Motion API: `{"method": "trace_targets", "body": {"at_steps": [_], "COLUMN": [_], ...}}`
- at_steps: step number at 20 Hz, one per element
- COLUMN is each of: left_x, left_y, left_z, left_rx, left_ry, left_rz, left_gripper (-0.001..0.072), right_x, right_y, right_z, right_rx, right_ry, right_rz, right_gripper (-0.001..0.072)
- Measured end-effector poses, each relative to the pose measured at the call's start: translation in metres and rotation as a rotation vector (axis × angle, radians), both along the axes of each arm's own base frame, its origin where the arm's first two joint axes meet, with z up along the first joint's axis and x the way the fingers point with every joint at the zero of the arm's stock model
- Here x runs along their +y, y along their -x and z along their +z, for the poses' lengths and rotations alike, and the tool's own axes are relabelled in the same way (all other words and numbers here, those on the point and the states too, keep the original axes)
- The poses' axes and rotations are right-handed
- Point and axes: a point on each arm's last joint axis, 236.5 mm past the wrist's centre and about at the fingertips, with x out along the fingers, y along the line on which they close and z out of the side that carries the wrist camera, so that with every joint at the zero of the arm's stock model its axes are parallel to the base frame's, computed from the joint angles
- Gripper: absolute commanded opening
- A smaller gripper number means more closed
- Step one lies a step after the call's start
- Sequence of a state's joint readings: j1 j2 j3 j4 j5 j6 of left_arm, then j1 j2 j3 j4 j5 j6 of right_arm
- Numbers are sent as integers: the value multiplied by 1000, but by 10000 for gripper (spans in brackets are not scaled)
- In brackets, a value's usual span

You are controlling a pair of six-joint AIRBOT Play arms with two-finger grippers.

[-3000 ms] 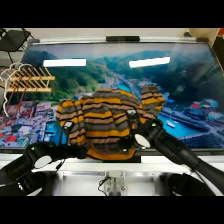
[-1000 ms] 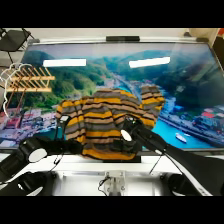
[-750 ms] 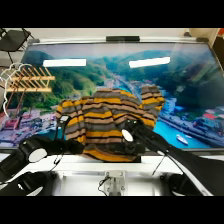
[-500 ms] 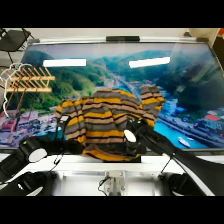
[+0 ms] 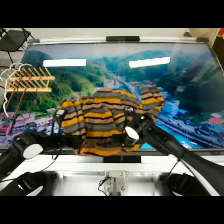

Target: Fold the shirts.

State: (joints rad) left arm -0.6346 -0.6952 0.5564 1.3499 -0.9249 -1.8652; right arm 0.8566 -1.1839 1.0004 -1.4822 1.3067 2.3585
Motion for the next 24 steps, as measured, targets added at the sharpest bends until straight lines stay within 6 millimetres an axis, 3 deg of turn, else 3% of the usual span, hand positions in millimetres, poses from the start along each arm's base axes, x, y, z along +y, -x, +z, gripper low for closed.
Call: {"method": "trace_targets", "body": {"at_steps": [4,8,13,24], "left_x": [9,24,36,48], "left_y": [-19,-29,-34,-17], "left_z": [27,34,34,23], "left_rx": [-33,-50,-83,8], "left_ry": [11,-14,-68,-120], "left_rz": [41,55,16,19], "left_gripper": [683,679,676,676], "right_x": [8,8,5,2], "right_y": [-27,-37,-44,-65], "right_z": [31,43,46,51], "right_rx": [-125,-176,-207,-313], "right_ry": [-34,-37,-23,11], "right_rz": [36,63,100,213], "right_gripper": [60,60,61,61]}}
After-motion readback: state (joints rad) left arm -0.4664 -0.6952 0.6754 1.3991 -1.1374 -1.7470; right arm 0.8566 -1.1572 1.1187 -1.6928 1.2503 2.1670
